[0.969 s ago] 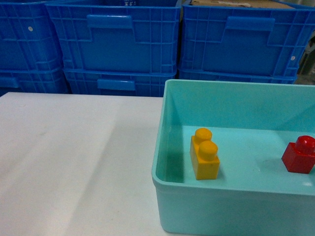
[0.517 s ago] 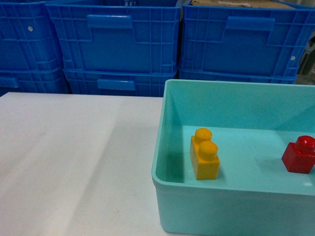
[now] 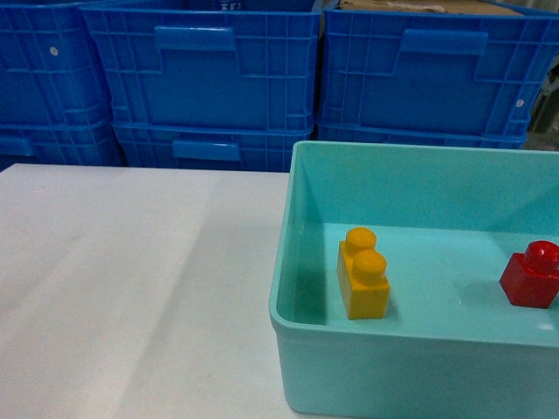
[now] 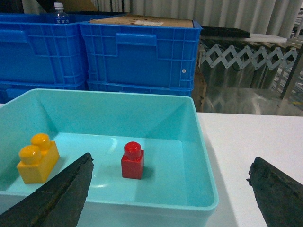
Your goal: Pick red block from blue box to shelf
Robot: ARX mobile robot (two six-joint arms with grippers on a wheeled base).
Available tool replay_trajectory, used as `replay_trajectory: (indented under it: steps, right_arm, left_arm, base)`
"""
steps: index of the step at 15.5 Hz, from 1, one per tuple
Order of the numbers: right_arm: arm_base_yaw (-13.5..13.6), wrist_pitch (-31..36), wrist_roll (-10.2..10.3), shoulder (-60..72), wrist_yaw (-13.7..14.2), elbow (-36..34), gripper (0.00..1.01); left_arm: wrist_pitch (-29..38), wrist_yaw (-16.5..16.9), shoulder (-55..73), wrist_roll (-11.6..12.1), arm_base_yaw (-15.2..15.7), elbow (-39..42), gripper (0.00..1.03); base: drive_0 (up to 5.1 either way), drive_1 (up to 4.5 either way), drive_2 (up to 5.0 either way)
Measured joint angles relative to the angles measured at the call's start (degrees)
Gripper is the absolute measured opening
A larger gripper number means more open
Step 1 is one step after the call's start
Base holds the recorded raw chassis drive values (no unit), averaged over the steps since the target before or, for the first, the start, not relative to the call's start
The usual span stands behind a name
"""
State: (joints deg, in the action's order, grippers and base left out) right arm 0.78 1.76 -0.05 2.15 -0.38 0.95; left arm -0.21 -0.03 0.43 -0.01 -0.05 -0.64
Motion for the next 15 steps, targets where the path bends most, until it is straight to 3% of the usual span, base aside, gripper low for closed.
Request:
replay_trajectory:
  steps: [15]
  right_arm:
    - [0.0,0.0,0.0,0.0,0.0,0.0,0.98]
  left_arm:
    - [0.0,0.0,0.0,0.0,0.0,0.0,0.98]
  base:
    - [0.0,0.0,0.0]
